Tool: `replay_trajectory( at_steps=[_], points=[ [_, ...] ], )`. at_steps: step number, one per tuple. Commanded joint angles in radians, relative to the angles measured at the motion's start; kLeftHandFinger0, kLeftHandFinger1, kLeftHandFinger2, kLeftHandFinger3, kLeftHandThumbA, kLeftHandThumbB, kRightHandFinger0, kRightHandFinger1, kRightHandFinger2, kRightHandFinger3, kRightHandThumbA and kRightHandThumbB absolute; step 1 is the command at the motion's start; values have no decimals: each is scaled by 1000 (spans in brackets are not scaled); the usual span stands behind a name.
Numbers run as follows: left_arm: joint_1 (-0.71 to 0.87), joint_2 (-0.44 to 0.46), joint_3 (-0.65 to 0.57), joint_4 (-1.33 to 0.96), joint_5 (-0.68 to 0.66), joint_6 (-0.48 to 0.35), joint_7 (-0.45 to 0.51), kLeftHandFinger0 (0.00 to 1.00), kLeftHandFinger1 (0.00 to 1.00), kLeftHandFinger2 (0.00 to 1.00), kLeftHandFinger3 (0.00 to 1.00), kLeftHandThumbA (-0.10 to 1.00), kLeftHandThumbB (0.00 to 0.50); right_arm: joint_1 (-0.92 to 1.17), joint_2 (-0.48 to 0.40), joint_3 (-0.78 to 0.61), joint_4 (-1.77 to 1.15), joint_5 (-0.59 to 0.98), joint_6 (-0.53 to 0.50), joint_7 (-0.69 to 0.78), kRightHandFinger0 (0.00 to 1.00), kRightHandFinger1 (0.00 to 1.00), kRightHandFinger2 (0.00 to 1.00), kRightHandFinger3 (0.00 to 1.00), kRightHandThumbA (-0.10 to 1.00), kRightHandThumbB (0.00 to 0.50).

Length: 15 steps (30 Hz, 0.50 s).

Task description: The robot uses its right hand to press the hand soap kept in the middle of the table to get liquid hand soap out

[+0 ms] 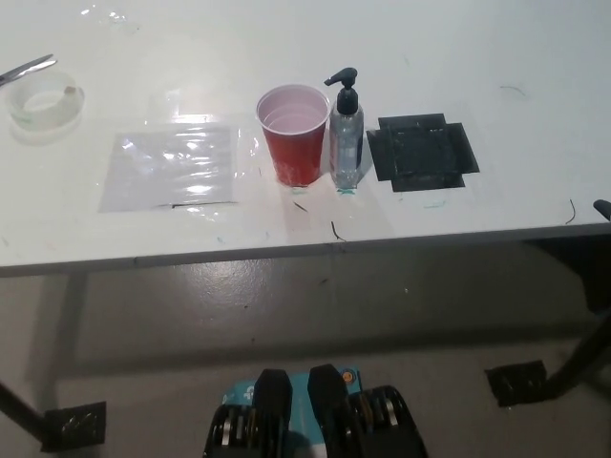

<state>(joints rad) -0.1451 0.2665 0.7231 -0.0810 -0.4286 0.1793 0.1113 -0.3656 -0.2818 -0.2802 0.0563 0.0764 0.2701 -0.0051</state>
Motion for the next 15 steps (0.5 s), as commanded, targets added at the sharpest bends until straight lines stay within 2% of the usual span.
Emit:
replay_trajectory(
  at_steps=[1, 3, 7, 12, 13, 15],
  points=[
    [-5, 39, 0, -11, -32, -14, -1, 0, 0, 93, 355, 535, 0, -32, -34, 14, -34, -14, 20, -1, 1000, 1000, 1000, 1000, 1000, 240],
    [-5, 38, 2, -15, -39, -6, 4, 0, 0, 81, 351, 529, 0, -48, -41, 21, -56, -13, 29, 6, 1000, 1000, 1000, 1000, 1000, 209],
    [-1, 40, -3, -18, -36, -15, 0, 0, 0, 103, 360, 548, 0, -90, -58, 41, -82, -18, 29, 20, 1000, 1000, 1000, 1000, 1000, 190],
    [-5, 37, 1, -43, -52, 10, 17, 0, 0, 87, 340, 520, 0, -162, -87, 75, -103, -27, 67, 31, 1000, 1000, 1000, 1000, 1000, 214],
    [-1, 37, -2, -52, -52, 3, 11, 1, 7, 90, 327, 517, 0, -198, -117, 102, -105, -31, 82, 64, 1000, 1000, 1000, 1000, 1000, 282],
    [2, 36, -1, -64, -52, 9, 16, 0, 15, 95, 315, 509, 0, -240, -149, 137, -94, -31, 75, 101, 1000, 1000, 1000, 1000, 1000, 295]
  ],
)
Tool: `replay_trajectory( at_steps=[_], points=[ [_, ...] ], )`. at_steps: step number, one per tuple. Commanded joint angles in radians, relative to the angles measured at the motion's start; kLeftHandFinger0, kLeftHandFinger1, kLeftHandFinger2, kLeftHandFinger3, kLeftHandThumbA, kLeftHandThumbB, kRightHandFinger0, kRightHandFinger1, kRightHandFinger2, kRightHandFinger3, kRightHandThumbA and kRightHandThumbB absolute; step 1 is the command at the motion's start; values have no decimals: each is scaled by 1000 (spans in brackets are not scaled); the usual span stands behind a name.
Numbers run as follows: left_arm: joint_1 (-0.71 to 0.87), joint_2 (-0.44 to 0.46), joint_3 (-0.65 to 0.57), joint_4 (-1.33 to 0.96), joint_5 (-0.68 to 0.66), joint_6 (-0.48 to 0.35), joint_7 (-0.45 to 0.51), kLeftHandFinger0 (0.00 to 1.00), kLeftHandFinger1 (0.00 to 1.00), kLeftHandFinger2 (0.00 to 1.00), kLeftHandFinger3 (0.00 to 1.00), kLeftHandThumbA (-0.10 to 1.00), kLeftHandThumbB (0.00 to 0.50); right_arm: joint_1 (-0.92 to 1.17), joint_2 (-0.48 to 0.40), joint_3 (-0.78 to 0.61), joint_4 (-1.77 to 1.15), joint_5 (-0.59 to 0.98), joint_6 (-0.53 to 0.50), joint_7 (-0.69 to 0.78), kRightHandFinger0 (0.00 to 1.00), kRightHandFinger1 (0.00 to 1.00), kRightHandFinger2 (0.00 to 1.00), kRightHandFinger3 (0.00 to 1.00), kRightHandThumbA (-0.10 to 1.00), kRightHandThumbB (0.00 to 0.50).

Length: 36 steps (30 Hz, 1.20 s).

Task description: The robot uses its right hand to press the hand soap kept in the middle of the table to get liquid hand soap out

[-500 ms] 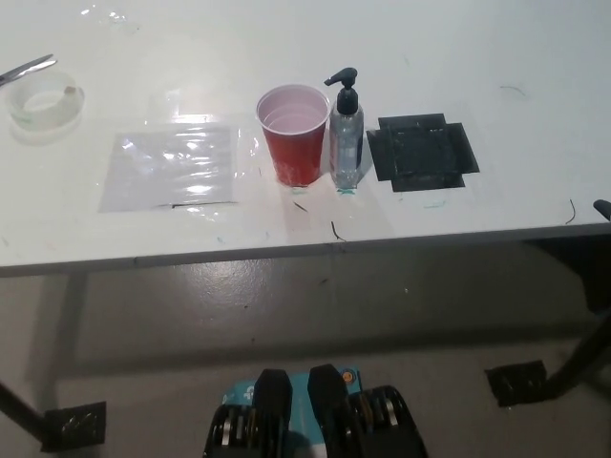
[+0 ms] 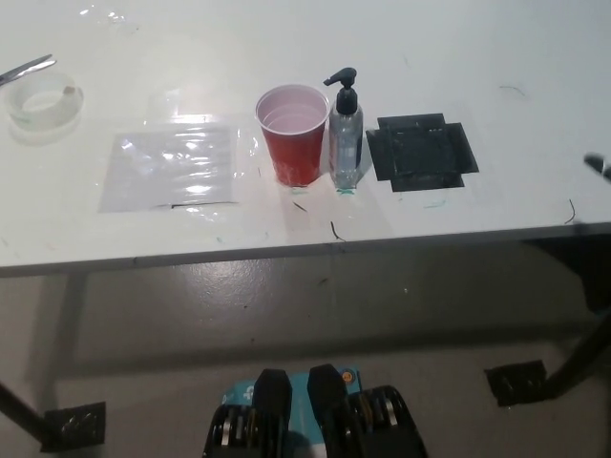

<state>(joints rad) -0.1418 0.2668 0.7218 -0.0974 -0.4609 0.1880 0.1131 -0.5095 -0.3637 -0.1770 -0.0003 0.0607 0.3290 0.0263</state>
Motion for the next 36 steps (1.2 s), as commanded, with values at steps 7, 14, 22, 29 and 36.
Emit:
replay_trajectory(
  at_steps=[7, 14, 22, 29, 36],
  points=[
    [0, 38, -2, -36, -24, -3, 10, 0, 16, 98, 334, 519, 0, -224, -126, 151, -55, -43, 58, 133, 1000, 1000, 1000, 1000, 1000, 386],
    [-1, 41, -3, -32, -28, 20, 19, 0, 0, 78, 340, 543, 7, -376, -139, 334, -61, -151, 82, 199, 1000, 1000, 1000, 1000, 1000, 327],
    [0, 40, -3, -36, -31, 37, 26, 0, 0, 94, 375, 570, 3, -495, -104, 438, 31, -194, 7, 242, 1000, 1000, 1000, 1000, 1000, 499],
    [-2, 44, -6, -9, -36, 20, 16, 0, 2, 88, 361, 639, 0, -600, -40, 514, 190, -266, -110, 233, 1000, 1000, 1000, 1000, 1000, 476],
    [10, 48, -14, -31, -41, 22, 4, 0, 0, 56, 340, 728, 0, -651, 19, 542, 308, -304, -165, 239, 1000, 1000, 1000, 1000, 1000, 499]
  ],
)
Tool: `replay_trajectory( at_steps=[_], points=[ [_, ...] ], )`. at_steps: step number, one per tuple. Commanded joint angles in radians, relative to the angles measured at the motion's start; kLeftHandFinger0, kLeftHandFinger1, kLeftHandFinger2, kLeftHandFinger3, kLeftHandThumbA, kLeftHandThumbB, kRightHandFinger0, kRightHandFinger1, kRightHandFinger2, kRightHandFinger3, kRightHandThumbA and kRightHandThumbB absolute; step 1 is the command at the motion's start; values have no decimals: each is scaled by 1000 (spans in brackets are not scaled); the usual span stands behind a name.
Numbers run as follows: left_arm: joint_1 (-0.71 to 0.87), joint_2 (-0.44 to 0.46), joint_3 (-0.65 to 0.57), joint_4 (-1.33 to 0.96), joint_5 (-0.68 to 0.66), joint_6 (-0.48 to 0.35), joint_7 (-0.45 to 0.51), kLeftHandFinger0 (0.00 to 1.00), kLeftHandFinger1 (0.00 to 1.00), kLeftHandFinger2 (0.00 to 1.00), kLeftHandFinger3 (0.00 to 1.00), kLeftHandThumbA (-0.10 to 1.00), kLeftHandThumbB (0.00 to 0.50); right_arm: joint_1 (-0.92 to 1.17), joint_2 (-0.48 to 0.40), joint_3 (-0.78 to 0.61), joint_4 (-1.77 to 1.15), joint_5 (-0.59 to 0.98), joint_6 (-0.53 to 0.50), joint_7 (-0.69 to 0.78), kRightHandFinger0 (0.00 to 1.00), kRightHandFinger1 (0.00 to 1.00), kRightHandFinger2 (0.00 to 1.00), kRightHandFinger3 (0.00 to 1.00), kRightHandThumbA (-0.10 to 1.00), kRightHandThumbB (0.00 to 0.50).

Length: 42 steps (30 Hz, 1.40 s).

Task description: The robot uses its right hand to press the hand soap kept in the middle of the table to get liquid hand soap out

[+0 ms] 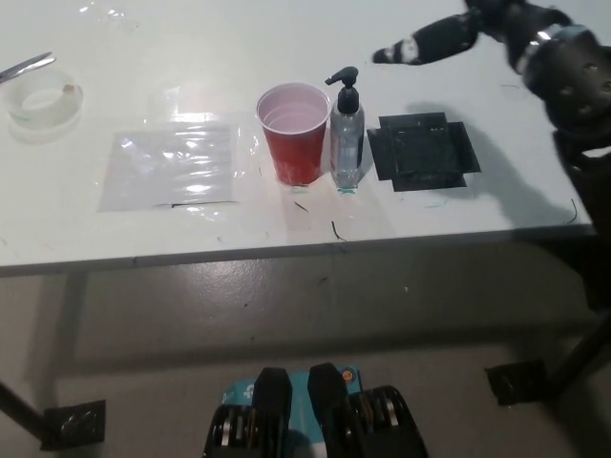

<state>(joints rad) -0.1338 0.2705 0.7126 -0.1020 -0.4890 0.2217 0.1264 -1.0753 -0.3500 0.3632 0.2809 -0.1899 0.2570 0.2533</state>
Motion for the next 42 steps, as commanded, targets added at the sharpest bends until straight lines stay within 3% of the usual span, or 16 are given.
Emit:
replay_trajectory(
  at_steps=[1, 9, 14, 20, 24, 30, 32, 35, 42],
  points=[
    [0, 51, -9, -23, -9, -21, -19, 0, 0, 71, 345, 740, 0, -90, 9, 2, 36, -55, -94, 13, 1000, 1000, 1000, 1000, 1000, 491],
    [-5, 58, -19, -18, -23, -33, -34, 0, 0, 38, 261, 808, 0, -105, 78, 7, 177, -81, -169, -13, 1000, 1000, 1000, 1000, 1000, 454],
    [-3, 56, -23, -10, -41, -41, -46, 0, 0, 55, 258, 809, 0, -95, 100, 24, 229, -132, -202, -26, 1000, 1000, 1000, 1000, 1000, 471],
    [-15, 69, -25, -4, -36, -33, -39, 0, 0, 53, 282, 806, 0, -82, 123, -3, 303, -124, -224, -35, 1000, 1000, 1000, 1000, 1000, 411],
    [-13, 72, -26, 11, -44, -51, -59, 0, 0, 62, 271, 814, 0, -67, 136, -10, 318, -132, -222, -37, 1000, 1000, 1000, 1000, 1000, 427],
    [-10, 67, -25, 0, -67, -47, -65, 0, 0, 47, 263, 802, 0, -40, 139, 20, 316, -184, -232, -35, 1000, 1000, 1000, 1000, 1000, 378],
    [-12, 74, -26, 9, -62, -53, -67, 0, 4, 56, 273, 799, 0, -39, 139, 23, 319, -194, -234, -36, 1000, 1000, 1000, 1000, 1000, 381],
    [-9, 75, -29, 5, -58, -44, -60, 0, 19, 90, 332, 827, 7, -34, 142, 32, 358, -207, -270, -48, 1000, 1000, 1000, 1000, 1000, 424],
    [-7, 79, -39, 11, -39, -72, -63, 0, 5, 87, 299, 835, 2, -28, 150, 71, 356, -263, -322, -62, 1000, 1000, 1000, 1000, 1000, 480]
  ],
)
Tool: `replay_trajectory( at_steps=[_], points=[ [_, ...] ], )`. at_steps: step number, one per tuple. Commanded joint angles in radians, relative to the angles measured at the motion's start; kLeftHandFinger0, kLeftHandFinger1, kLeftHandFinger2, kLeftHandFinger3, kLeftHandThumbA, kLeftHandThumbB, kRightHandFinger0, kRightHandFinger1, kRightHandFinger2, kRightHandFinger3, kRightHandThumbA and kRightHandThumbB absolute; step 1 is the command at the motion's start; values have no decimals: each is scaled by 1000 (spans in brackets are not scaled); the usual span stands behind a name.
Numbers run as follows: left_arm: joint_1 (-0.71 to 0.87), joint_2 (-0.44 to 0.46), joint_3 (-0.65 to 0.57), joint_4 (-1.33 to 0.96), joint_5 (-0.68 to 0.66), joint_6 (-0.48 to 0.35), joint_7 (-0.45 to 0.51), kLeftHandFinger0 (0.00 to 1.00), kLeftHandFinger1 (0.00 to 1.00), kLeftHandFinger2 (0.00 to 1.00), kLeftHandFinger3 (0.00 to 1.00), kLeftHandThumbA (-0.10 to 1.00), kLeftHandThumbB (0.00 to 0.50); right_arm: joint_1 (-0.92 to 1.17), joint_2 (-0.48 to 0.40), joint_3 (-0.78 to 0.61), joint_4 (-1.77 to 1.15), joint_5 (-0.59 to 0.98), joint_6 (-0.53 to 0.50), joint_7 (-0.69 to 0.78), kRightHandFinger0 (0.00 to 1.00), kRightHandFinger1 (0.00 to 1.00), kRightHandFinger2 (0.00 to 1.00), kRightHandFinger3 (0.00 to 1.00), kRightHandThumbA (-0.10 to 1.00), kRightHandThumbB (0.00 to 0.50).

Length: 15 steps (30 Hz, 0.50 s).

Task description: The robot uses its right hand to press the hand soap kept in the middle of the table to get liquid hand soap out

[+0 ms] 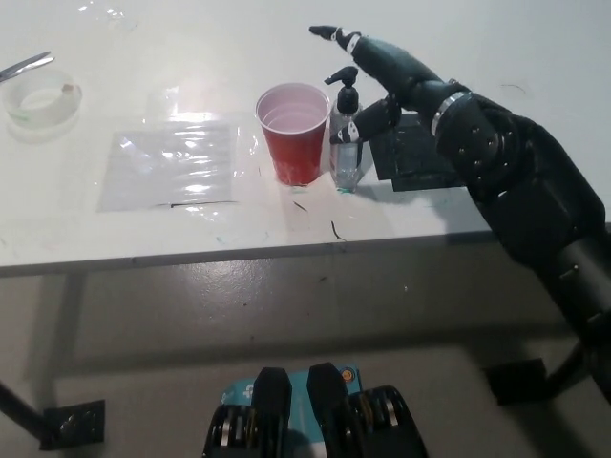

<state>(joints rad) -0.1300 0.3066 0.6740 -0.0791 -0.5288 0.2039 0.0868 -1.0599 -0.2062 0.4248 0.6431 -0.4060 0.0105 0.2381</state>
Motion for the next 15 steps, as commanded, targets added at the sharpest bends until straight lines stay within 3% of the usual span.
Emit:
replay_trajectory(
  at_steps=[1, 5, 6, 8, 10, 11, 15],
  points=[
    [-16, 52, -1, -14, -15, -46, -34, 0, 0, 76, 292, 844, 0, -39, 7, 10, -9, -53, -90, -57, 1000, 1000, 1000, 1000, 1000, 494],
    [-15, 57, -2, -16, -14, -44, -32, 0, 0, 70, 286, 856, 0, -33, 5, 36, -27, -99, -106, -68, 1000, 1000, 1000, 1000, 1000, 465],
    [-17, 55, 1, -15, -23, -45, -34, 0, 0, 62, 282, 849, 0, -36, 1, 63, -27, -143, -120, -89, 1000, 1000, 1000, 1000, 1000, 429],
    [-21, 65, -3, -17, -23, -36, -34, 0, 0, 57, 278, 849, 7, -35, -5, 87, -39, -180, -125, -106, 1000, 1000, 1000, 1000, 1000, 412],
    [-22, 65, -5, -17, -14, -36, -25, 0, 2, 62, 285, 849, 32, -42, -11, 111, -49, -220, -140, -126, 1000, 1000, 1000, 1000, 1000, 418],
    [-21, 65, -4, -18, -23, -31, -28, 0, 0, 67, 300, 849, 32, -44, -13, 116, -57, -228, -137, -125, 1000, 1000, 1000, 1000, 1000, 445],
    [-20, 68, -7, -15, -20, -42, -30, 0, 0, 61, 286, 841, 0, -56, -21, 142, -69, -279, -136, -130, 1000, 1000, 1000, 1000, 1000, 472]
  ],
)
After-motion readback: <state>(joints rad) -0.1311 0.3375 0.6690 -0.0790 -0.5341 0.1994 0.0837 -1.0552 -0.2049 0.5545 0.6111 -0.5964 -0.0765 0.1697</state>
